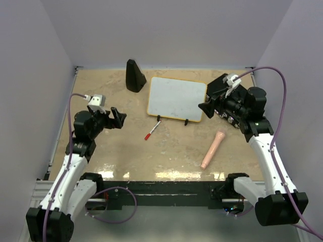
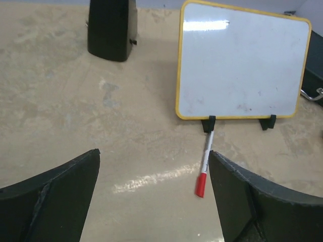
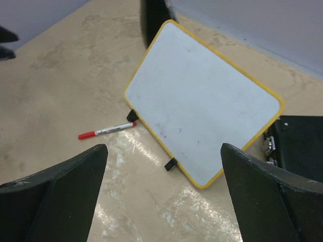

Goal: Write a sentence on the whiteboard
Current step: Open the whiteboard marker at the center of the board.

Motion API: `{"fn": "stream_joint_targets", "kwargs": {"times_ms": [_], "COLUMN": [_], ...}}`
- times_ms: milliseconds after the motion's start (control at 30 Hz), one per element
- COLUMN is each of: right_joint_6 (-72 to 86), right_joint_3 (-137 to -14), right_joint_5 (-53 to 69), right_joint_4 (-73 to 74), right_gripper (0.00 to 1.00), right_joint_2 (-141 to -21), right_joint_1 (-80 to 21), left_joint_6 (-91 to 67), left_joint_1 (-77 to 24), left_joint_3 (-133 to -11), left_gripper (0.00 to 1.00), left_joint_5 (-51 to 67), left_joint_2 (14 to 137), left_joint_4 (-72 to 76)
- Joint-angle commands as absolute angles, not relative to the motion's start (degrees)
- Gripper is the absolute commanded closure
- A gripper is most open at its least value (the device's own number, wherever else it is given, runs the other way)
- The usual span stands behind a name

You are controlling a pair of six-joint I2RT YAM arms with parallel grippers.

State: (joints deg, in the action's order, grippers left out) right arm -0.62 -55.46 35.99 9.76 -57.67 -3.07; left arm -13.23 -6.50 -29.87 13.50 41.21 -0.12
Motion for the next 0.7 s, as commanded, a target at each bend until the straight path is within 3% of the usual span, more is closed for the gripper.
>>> {"fn": "stream_joint_targets", "kwargs": {"times_ms": [0,133,367,667], "right_joint_6": [-10.45,-13.09,-19.77,-30.24], "right_joint_3": [-53.18,-50.37,-50.1,-51.85], "right_joint_5": [49.21,49.22,52.11,56.6], "right_joint_4": [11.42,11.16,15.73,23.91], "right_gripper": [0.01,0.01,0.01,0.01], "right_joint_2": [-56.87,-56.95,-59.59,-60.91], "right_joint_1": [-2.9,-2.9,-2.99,-2.9], "left_joint_6": [-21.17,-19.78,-18.99,-16.0], "left_joint_1": [-7.03,-15.26,-26.09,-38.4], "left_joint_3": [-37.87,-41.04,-45.96,-60.0], "left_gripper": [0.09,0.11,0.23,0.36], "left_joint_5": [21.34,14.43,6.08,-4.82], "left_joint_2": [49.9,53.25,62.56,83.31], "left_joint_4": [-10.08,-16.07,-22.67,-30.93]}}
